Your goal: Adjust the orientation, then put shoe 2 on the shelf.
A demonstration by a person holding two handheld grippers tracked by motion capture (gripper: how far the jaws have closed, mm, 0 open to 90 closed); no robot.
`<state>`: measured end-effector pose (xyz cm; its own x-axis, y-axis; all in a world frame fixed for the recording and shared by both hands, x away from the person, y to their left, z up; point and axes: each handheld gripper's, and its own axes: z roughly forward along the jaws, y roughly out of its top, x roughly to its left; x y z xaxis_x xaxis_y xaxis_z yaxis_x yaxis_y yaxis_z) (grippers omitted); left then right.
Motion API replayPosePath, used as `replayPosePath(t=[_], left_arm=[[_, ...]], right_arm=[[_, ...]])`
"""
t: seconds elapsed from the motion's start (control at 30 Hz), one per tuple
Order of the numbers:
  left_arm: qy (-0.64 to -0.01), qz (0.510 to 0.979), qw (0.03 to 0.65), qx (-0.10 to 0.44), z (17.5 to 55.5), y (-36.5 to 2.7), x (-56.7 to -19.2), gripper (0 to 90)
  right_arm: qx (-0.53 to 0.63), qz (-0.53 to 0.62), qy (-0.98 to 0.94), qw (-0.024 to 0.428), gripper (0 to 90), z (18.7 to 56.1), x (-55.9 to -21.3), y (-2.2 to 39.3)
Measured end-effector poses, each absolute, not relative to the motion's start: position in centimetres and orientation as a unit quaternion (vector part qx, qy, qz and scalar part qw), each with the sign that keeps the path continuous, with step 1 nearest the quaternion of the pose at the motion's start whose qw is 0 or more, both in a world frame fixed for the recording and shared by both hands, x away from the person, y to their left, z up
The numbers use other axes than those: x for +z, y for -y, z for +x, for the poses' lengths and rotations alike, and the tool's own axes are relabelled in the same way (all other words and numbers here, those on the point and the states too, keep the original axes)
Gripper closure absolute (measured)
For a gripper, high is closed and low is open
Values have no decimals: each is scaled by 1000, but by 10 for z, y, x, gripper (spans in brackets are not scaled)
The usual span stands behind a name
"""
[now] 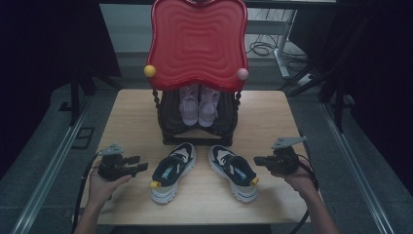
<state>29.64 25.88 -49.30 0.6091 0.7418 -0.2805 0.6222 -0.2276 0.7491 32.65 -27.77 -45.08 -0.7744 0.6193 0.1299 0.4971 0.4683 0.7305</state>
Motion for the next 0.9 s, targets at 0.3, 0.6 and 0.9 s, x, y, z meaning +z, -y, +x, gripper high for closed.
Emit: replayPosePath(t=[0.3, 0.6, 0.9], left_arm=[[-416, 788, 447, 73, 287, -246, -473, 448], [-403, 802, 436, 68, 285, -230, -459, 431], [-403, 812, 418, 61, 291, -213, -460, 430]], right_arm=[[406, 322, -852, 75, 709, 328, -447, 273], [411, 330, -847, 71, 612, 327, -449, 269], [408, 325, -850, 68, 574, 329, -452, 262]])
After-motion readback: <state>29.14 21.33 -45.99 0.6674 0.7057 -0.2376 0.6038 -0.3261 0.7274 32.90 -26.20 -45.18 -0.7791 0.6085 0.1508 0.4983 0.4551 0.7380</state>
